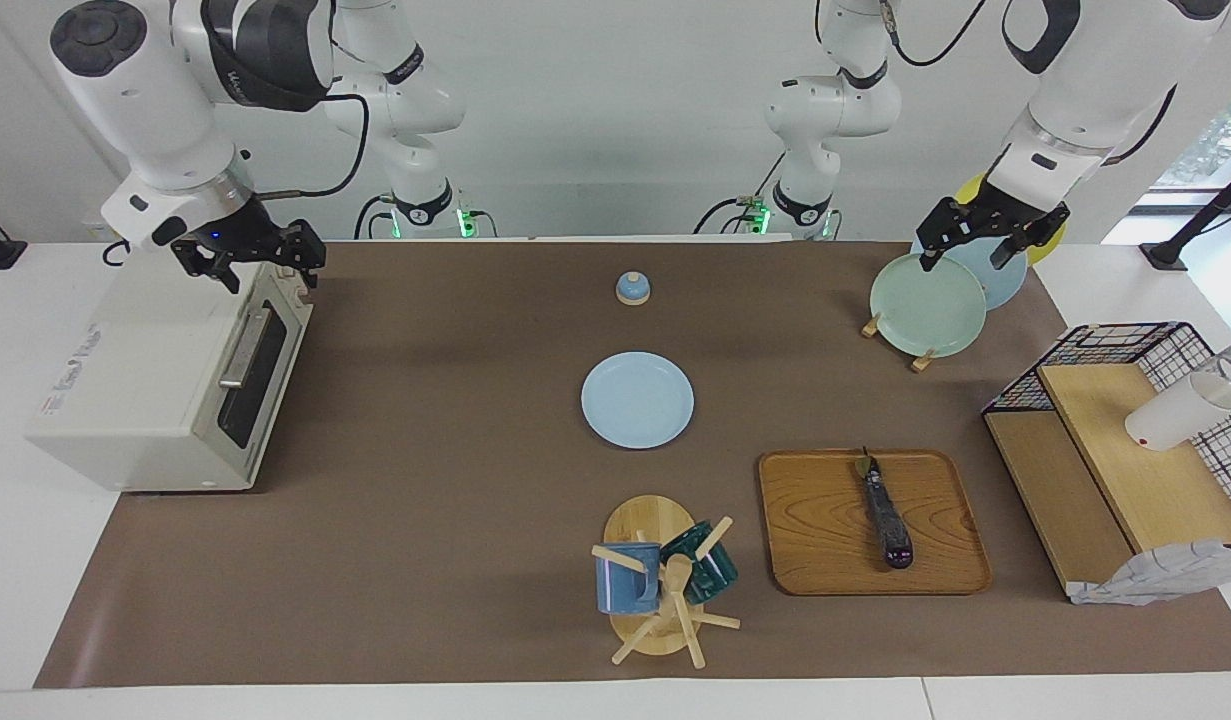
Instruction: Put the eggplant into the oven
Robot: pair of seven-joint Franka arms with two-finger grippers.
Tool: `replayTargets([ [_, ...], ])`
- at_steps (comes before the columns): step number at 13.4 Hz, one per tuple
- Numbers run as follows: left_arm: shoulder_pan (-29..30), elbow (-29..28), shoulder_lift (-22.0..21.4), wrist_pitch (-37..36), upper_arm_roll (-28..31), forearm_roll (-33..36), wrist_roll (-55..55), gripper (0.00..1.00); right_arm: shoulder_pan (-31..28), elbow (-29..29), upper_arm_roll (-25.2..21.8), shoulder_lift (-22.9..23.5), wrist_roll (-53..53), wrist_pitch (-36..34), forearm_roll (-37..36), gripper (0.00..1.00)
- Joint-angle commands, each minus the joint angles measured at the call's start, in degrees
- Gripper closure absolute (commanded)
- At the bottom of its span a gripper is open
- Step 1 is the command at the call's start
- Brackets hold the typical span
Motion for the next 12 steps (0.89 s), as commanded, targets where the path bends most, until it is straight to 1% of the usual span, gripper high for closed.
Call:
replayTargets([
  [1,0.35,-0.33,-0.09,0.88,-0.07,-0.76,-0.35,0.0,-0.38,-0.18,0.04,-0.7,0.53,-0.92,0.74,0.0],
  [6,0.35,-1.55,-0.78,1.32,-0.07,-0.76,-0.26,0.0,-0.38,-0.18,0.04,-0.7,0.53,-1.01,0.74,0.0],
  [8,0.35,-2.87,-1.22,3.5,-0.07,-0.67,-0.26,0.0,-0.38,-0.18,0.04,-0.61,0.53,-1.01,0.74,0.0],
  [10,0.35,-4.54,-1.58,7.8,-0.07,-0.76,-0.87,0.0,-0.38,-0.18,0.04,-0.61,0.53,-0.93,0.74,0.0],
  [12,0.18,-4.72,-0.53,8.26,-0.07,-0.76,-1.06,0.0,-0.47,-0.18,-0.05,-0.7,0.27,-1.28,0.74,0.0],
])
